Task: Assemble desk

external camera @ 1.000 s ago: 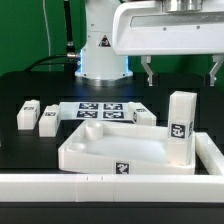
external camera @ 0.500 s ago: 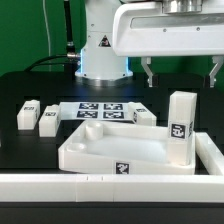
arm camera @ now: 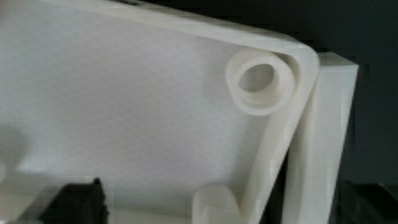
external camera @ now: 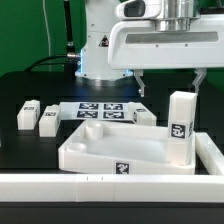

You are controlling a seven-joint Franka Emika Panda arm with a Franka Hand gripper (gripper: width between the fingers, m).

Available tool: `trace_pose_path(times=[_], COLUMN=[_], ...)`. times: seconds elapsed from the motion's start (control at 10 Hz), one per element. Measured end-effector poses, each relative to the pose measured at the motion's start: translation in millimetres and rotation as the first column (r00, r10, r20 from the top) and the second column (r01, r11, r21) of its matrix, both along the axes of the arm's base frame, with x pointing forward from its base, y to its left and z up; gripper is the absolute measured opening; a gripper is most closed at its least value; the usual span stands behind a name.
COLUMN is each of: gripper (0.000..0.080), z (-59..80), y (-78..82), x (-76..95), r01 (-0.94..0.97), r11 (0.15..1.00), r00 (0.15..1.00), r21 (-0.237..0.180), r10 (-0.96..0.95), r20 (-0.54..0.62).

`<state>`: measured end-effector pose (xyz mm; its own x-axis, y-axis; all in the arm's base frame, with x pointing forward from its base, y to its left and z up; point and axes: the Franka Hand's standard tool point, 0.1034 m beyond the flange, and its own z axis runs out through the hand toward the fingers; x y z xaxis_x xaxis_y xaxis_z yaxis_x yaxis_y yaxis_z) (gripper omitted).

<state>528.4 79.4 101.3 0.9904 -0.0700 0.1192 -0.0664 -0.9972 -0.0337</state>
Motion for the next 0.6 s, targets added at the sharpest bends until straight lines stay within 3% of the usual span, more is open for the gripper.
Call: trace_pose_path(times=[0.4, 0.6], gripper=[0.0649, 0.0649], z=[-1.3, -8.5], y=[0.6, -3.7], x=[-2.1, -18.9], r01=[-0.002, -0.12], r11=[1.0, 0.993], r00=[1.0, 0.98], r21=[-0.001, -0.006], r10=[0.002, 0.118], r20=[-0.022, -0.159])
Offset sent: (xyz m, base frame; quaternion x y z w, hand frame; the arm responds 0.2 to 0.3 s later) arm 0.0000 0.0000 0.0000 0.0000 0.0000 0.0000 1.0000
